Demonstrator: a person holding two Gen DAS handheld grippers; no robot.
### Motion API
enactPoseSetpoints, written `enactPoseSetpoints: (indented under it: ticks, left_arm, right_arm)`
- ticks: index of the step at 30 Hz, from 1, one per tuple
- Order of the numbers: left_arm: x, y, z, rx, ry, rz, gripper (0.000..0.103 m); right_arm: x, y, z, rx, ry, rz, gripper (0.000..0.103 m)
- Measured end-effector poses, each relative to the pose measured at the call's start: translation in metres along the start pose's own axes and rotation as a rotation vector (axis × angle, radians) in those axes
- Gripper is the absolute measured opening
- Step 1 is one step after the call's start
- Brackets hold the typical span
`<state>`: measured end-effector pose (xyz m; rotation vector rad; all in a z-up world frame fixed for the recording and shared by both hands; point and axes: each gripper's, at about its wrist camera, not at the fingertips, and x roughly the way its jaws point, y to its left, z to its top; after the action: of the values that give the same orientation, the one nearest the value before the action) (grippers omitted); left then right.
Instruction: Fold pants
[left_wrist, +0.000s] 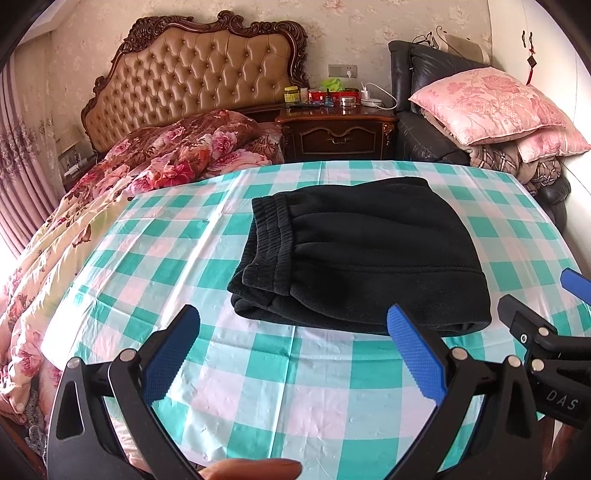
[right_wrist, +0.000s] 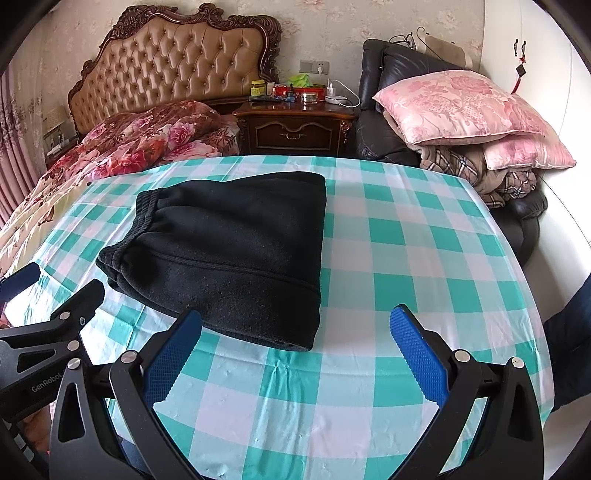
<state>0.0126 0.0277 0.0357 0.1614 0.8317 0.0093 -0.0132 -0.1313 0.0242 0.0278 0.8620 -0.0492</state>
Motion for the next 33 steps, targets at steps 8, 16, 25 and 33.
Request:
enactPoseSetpoints:
  ticks: [8,16,25,33]
  left_arm:
    - [0.0013,0.0006,0.0012,-0.001,0.005,-0.01,0.101]
    - [0.0014,0.0002,0.0018,0.0,0.005,-0.013,0.101]
    - [0.005,0.0011,0.0002,0.002,0.008,-0.015,0.101]
    - [0.008,0.0018,-0.0011,0.0,0.019,-0.035,0.101]
  right_arm:
    - [-0.0005,0.0005,-0.0003,0.002,0.001,0.002,0.098]
    - [-0.0003,-0.0002,0.0,0.001,0.0,0.001,0.098]
    - [-0.0004,0.0038,-0.0014,-0.005,0.004,0.008,0.098]
    - [0.0,0.0042,-0.0017,-0.008,0.005,0.008,0.098]
